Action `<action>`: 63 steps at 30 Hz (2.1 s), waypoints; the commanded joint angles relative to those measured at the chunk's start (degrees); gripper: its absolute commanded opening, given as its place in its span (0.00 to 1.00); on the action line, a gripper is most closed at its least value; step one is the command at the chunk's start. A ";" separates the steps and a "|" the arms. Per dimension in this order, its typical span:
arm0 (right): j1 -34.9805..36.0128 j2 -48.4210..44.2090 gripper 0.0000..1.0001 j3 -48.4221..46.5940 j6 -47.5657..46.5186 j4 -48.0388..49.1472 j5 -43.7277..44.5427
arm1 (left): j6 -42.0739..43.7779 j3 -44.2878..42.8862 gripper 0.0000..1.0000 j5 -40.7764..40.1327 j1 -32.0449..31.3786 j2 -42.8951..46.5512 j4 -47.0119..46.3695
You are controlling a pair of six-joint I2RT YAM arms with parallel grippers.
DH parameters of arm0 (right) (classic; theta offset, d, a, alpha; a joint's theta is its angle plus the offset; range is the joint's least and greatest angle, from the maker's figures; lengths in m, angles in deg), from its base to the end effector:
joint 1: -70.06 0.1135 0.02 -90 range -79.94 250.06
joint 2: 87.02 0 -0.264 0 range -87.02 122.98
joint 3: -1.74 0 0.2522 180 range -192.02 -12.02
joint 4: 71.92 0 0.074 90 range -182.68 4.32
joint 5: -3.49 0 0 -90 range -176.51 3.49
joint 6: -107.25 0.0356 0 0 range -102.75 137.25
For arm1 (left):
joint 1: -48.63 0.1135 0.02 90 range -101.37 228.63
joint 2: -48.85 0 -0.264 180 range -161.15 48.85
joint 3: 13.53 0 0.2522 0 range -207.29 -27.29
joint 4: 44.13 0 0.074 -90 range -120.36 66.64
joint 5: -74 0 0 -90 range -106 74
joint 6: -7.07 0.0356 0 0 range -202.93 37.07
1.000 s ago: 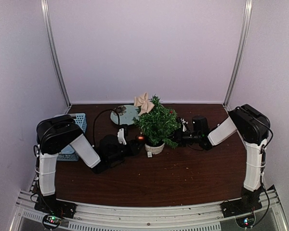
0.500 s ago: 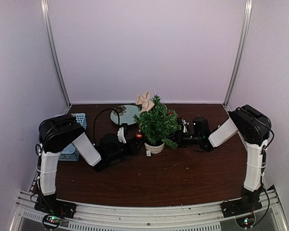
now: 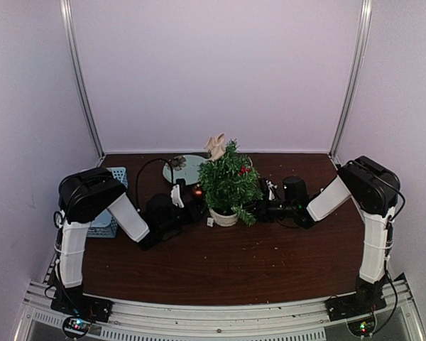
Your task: Decorate the small christmas tree
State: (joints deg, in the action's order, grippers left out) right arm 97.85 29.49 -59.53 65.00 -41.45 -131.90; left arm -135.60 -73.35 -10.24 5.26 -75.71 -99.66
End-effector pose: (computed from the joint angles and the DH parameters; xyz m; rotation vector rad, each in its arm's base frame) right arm 0.3169 0.1956 0.1011 -0.1967 2.2473 1.5745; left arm 0.2777 -0.2672 0.0853 -0.0737 1.9206 -1.2793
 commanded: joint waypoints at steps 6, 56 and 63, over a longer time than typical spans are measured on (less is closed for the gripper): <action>3.77 -1.65 0.31 1.34 1.53 4.43 -1.03 | 0.40 -4.21 0.45 4.63 -0.91 -2.32 1.36; -3.40 -9.19 0.33 16.16 3.70 9.98 9.96 | -1.79 8.00 0.61 -13.62 4.30 8.33 13.29; -9.58 -16.66 0.34 19.54 0.72 5.24 10.17 | 9.56 6.05 0.66 -21.28 5.08 25.59 36.02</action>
State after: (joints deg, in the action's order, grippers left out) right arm 91.27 17.52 -41.41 68.52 -33.83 -123.07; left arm -133.76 -65.70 -25.06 9.39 -60.47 -77.74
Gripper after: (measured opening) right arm 0.339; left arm 0.642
